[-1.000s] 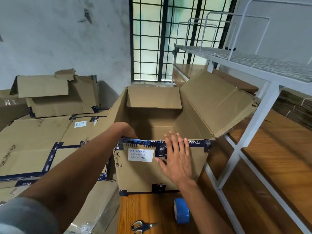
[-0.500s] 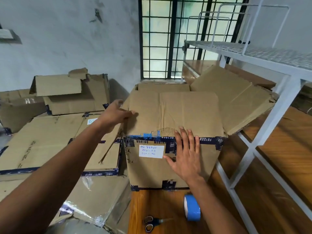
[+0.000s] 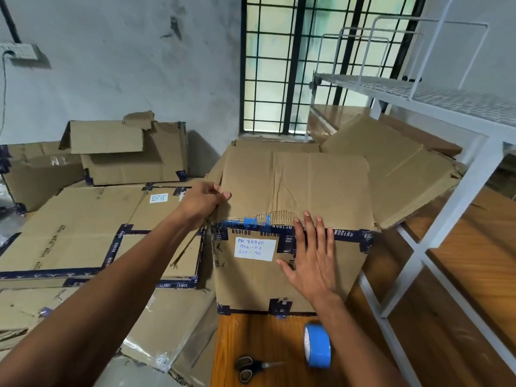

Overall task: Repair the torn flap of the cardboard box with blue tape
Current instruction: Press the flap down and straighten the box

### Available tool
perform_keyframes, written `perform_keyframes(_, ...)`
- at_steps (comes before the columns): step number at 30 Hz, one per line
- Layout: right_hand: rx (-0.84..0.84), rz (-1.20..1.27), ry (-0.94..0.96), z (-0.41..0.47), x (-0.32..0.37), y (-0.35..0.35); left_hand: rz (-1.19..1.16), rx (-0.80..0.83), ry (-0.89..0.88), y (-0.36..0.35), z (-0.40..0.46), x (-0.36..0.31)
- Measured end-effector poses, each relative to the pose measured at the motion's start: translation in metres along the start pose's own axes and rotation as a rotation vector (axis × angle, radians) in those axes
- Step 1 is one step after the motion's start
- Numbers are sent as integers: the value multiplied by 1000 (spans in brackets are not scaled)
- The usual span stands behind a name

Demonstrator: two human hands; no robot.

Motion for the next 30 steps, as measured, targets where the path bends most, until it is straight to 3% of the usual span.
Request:
perform_keyframes(4,0,-14,7,-3,1,0,68,22,-6,3,-2,1)
perform_keyframes(19,20,-18,-5,-2,3,3,-13,-19,55,-2,1,1)
perform_keyframes(23,6,-26,5,-3,3,4,-41,38,57,0,2,2)
perform_keyframes(26,-20,10,-18,-1,6,5,-64,-23,64,-3,1,4)
perform_keyframes(30,-78,110,-41,0,17,10,-51,12,63,-2,0,3)
Point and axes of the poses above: each hand's wrist, its own z-axis towards the middle knuckle, its own y-axis out of the back of the hand, x = y × z, the point moved 3 cm from there along z, towards the middle knuckle, and after that the axes turned 4 degrees about -z, right-handed, at the moved point
